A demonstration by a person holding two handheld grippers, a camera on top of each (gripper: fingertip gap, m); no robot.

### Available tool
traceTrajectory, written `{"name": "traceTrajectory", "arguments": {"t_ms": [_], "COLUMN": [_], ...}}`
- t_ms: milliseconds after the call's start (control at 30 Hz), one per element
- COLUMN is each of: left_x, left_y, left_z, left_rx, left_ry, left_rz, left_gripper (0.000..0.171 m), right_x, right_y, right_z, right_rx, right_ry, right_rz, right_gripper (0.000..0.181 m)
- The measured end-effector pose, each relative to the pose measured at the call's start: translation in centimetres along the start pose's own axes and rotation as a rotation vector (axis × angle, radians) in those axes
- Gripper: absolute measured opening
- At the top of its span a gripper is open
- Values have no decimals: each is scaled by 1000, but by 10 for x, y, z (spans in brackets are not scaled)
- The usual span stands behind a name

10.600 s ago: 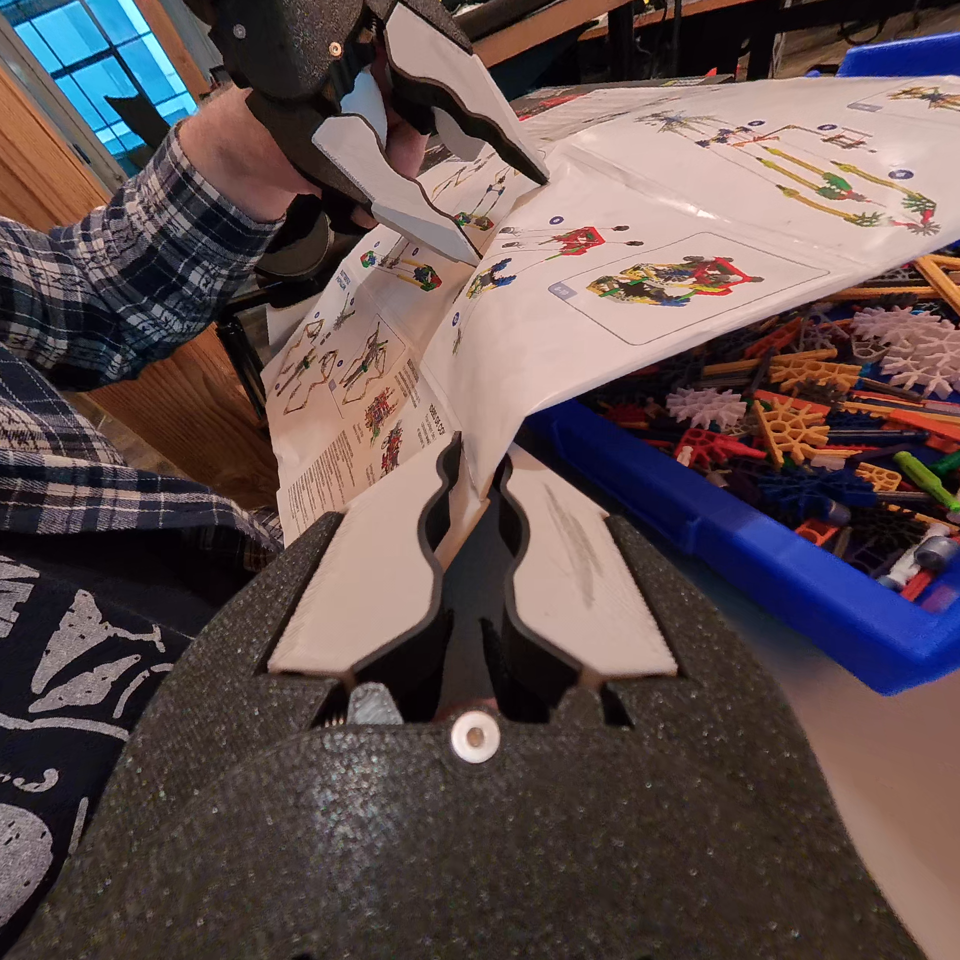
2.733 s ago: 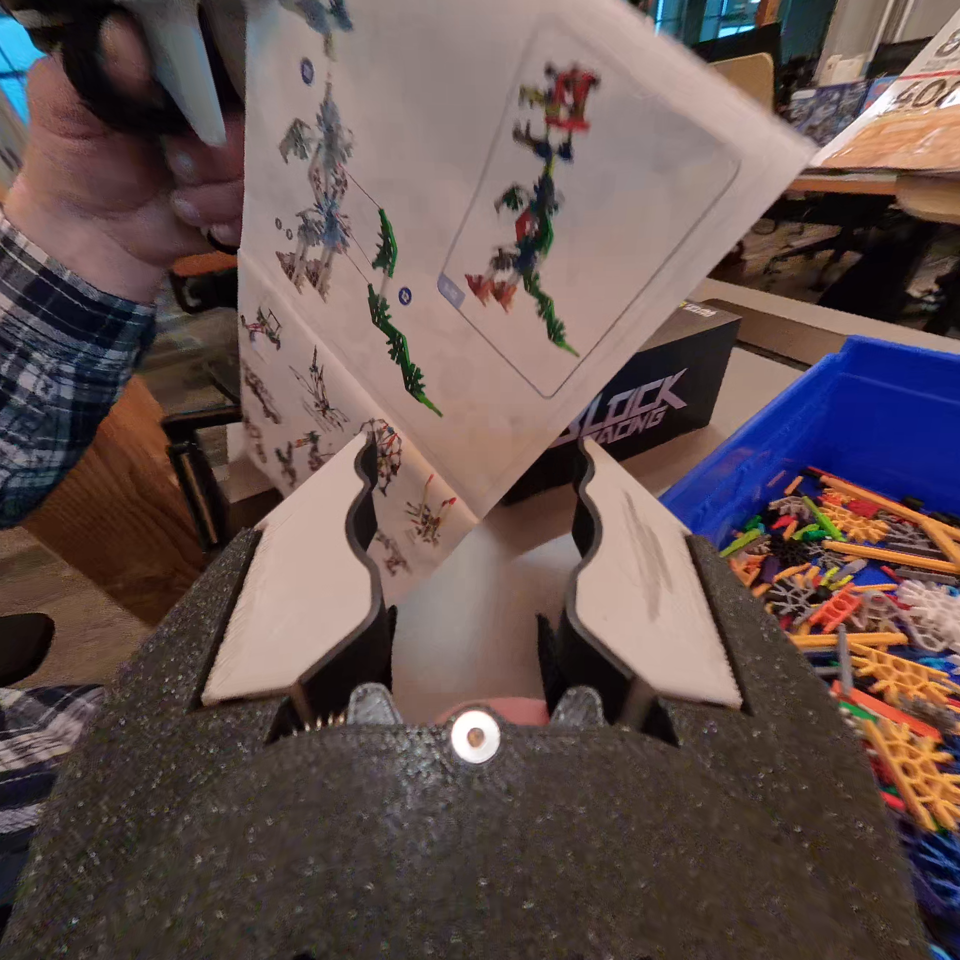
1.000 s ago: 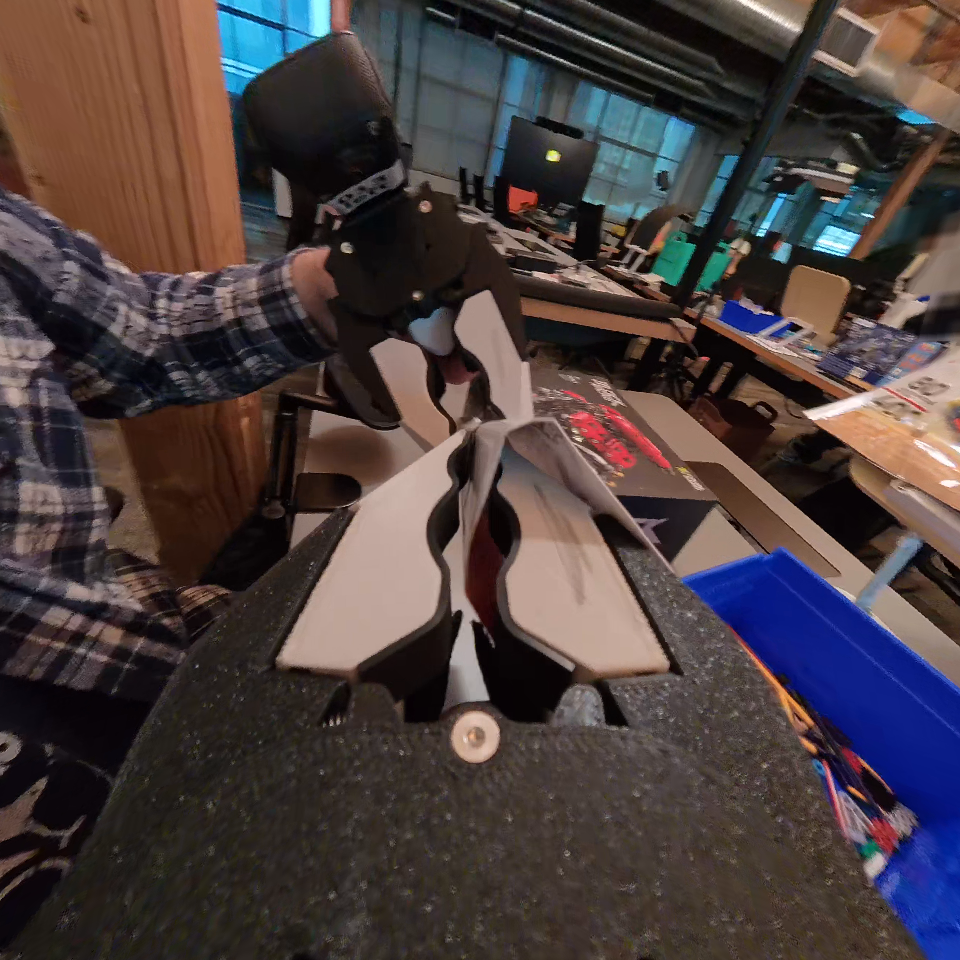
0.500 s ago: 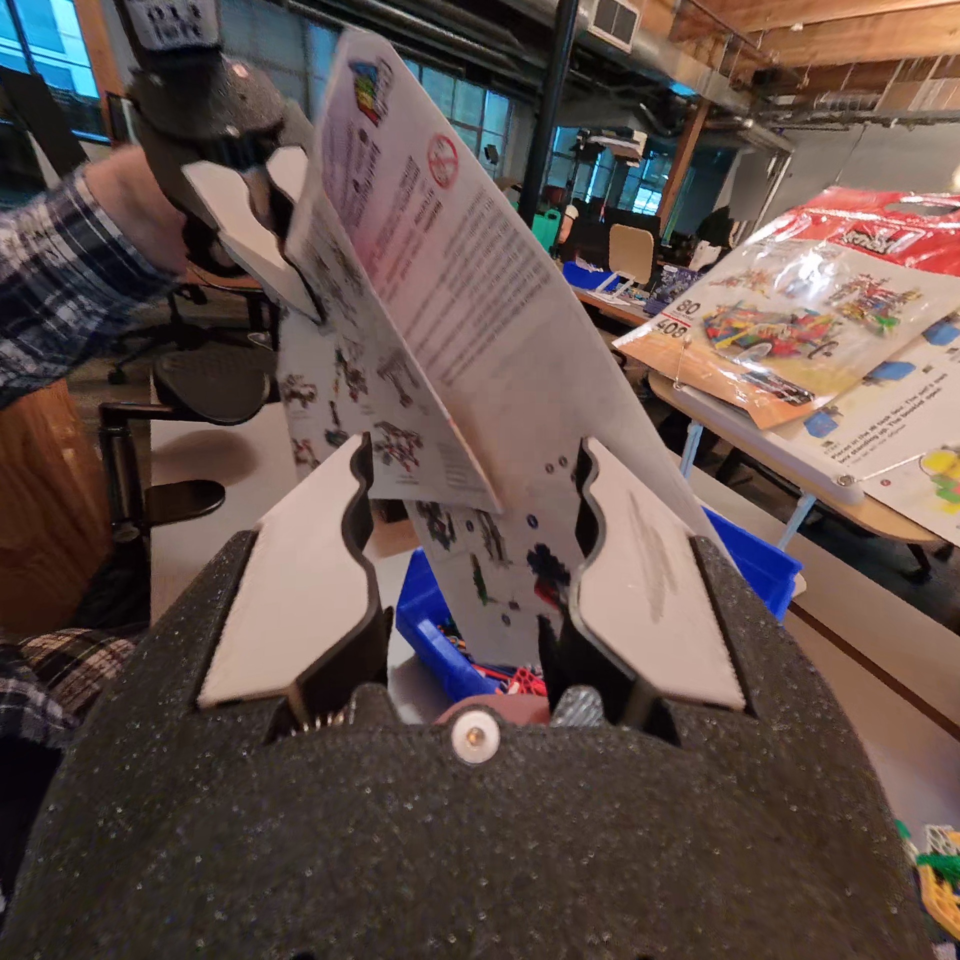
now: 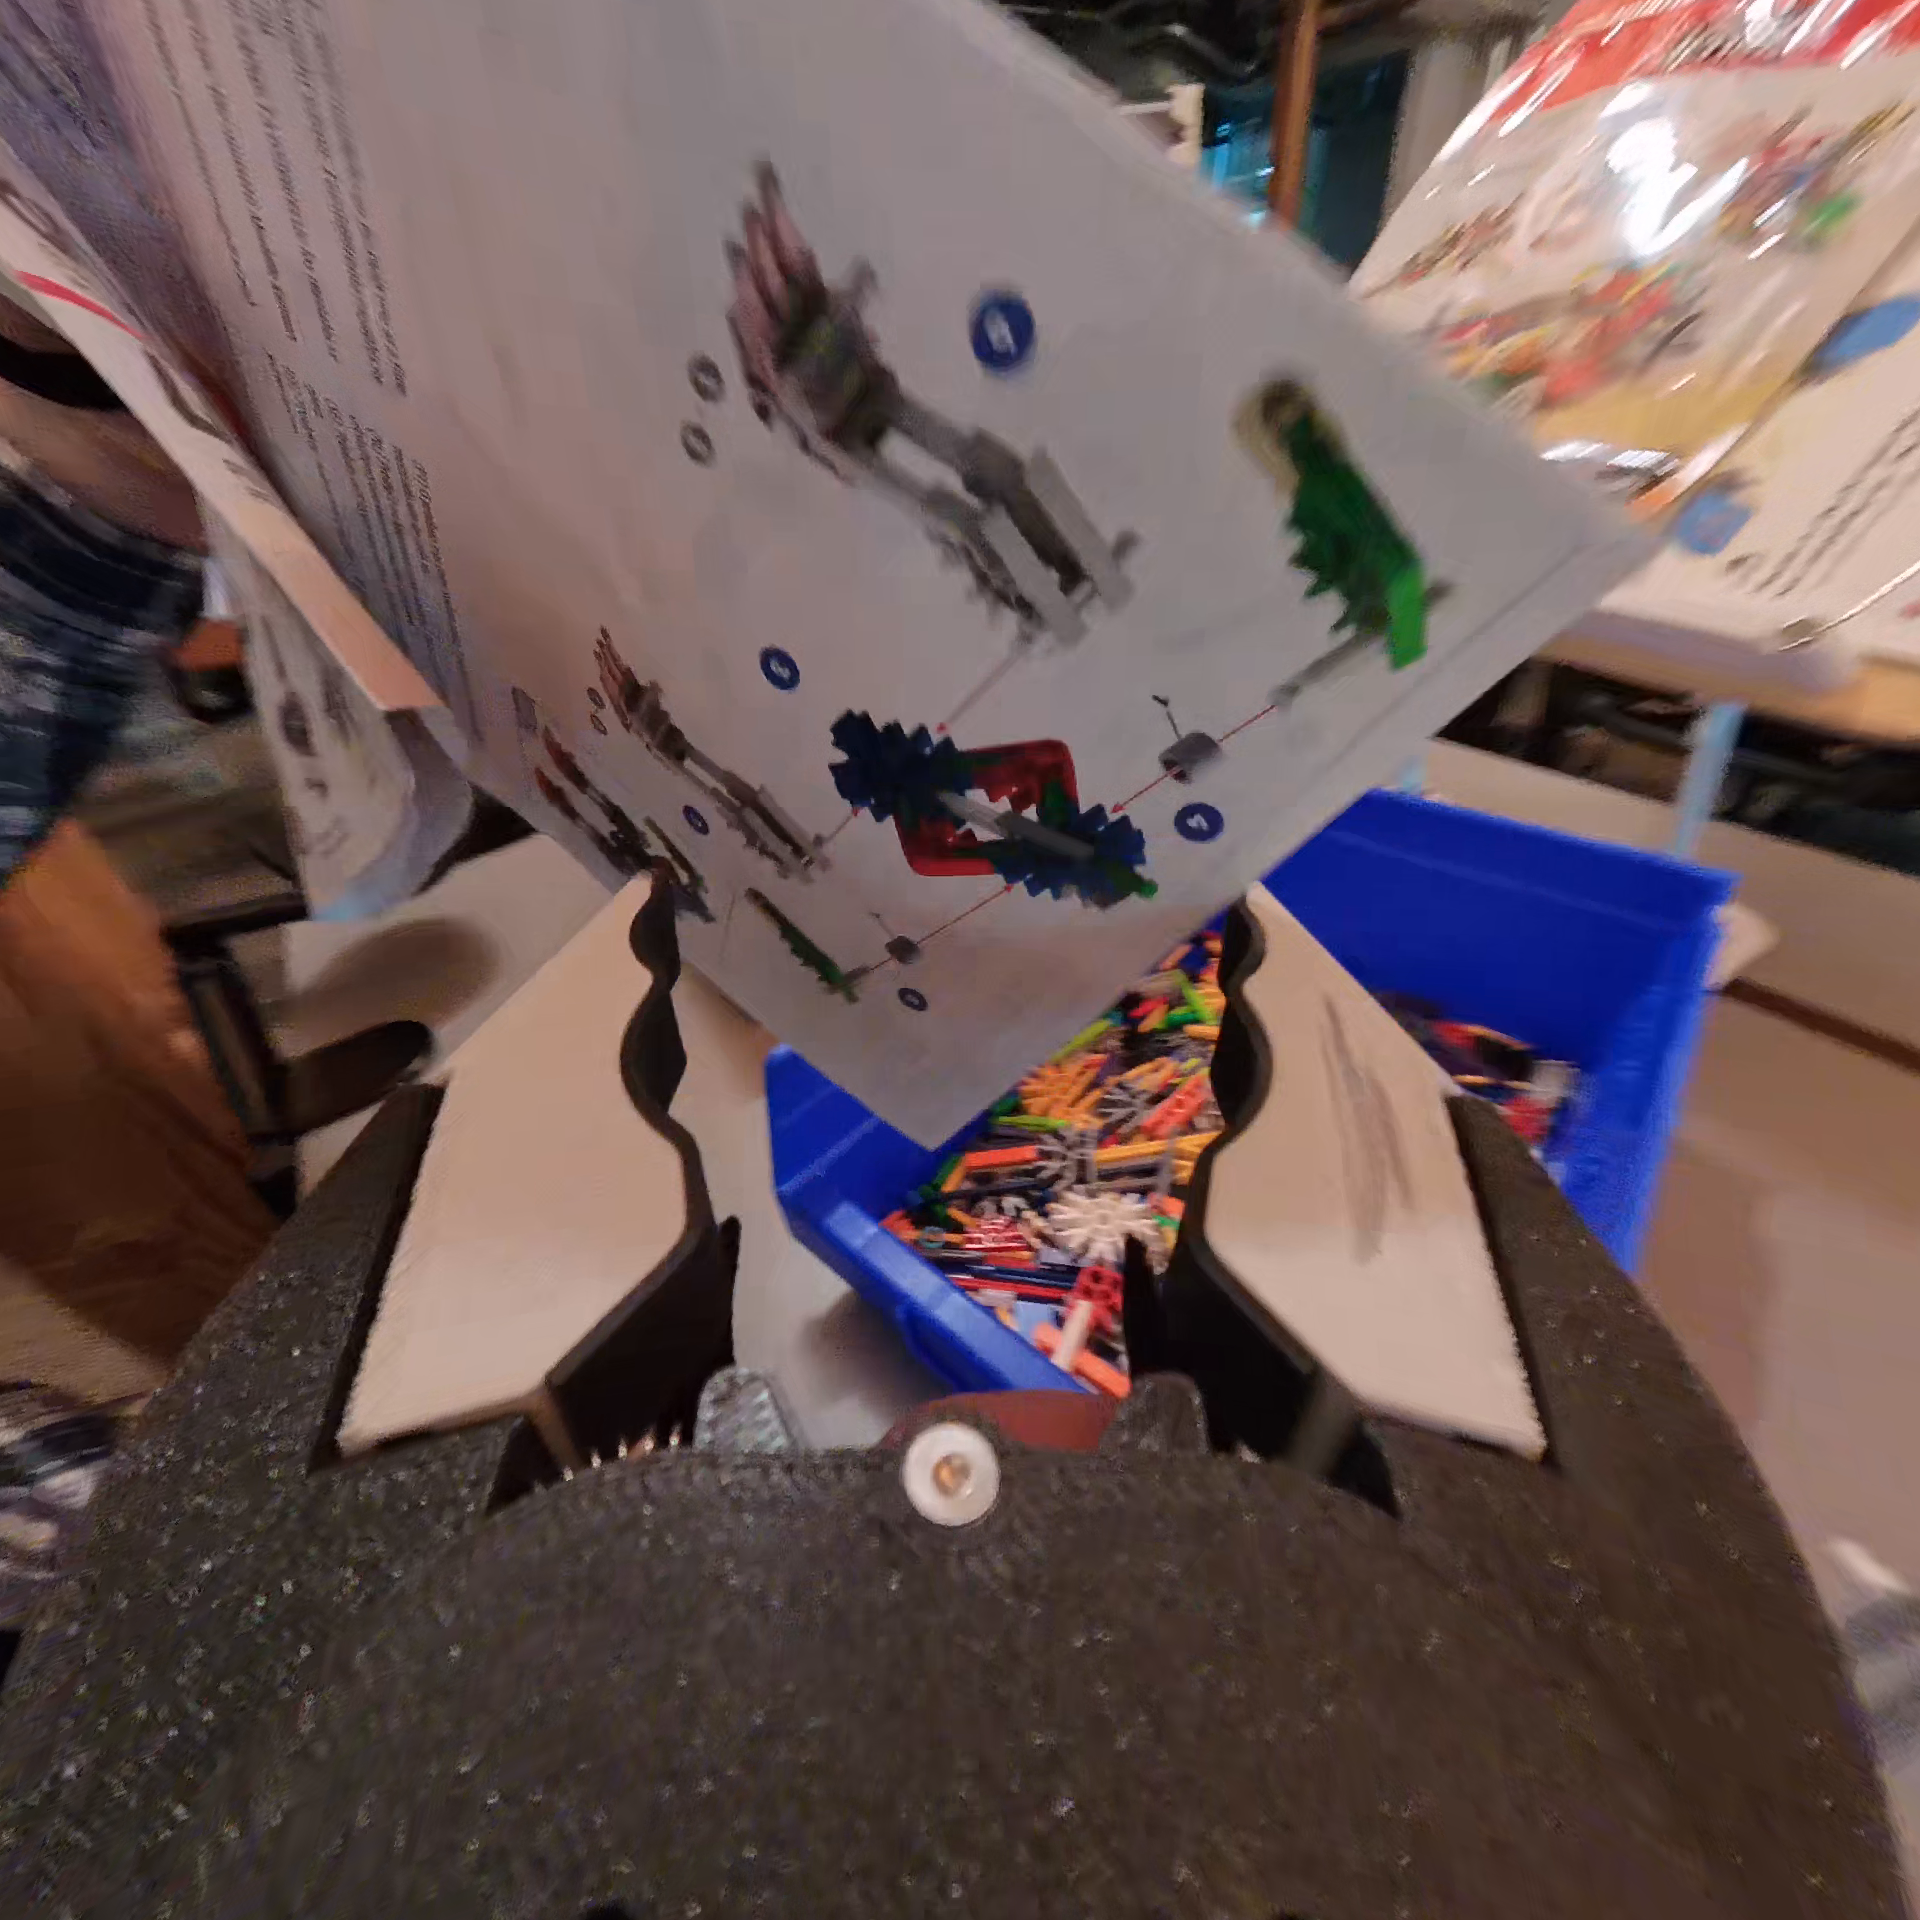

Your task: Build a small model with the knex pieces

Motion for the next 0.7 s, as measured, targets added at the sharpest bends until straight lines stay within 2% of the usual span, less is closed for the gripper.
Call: {"name": "traceTrajectory", "arguments": {"t_ms": [100,133,233,300,467,700], "left_x": [0,0,-1,-1,-3,-14], "left_y": [-2,-4,-15,-26,-50,-70], "left_z": [4,6,11,11,11,9], "left_rx": [5,11,49,77,156,235], "left_ry": [25,35,68,80,113,126], "left_rz": [-15,-13,18,46,116,159], "left_gripper": [10,11,22,22,16,17], "right_x": [-9,-11,-10,-10,-8,-5], "right_y": [-10,-17,-41,-51,-67,-87], "right_z": [-12,-13,-7,-9,-19,-26], "right_rx": [-150,-202,-261,-249,-287,-356], "right_ry": [14,29,105,103,68,72], "right_rz": [115,174,308,339,372,421], "right_gripper": [97,80,8,2,2,2]}}
Point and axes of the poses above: each gripper's, where its closed fingertips meet, x back along the fingers, z out of its top, y = z × x across the jaws, the point moved 1 cm from there along x, back along the fingers, and after that the axes turned 8 degrees about y, right-handed, at the moved point
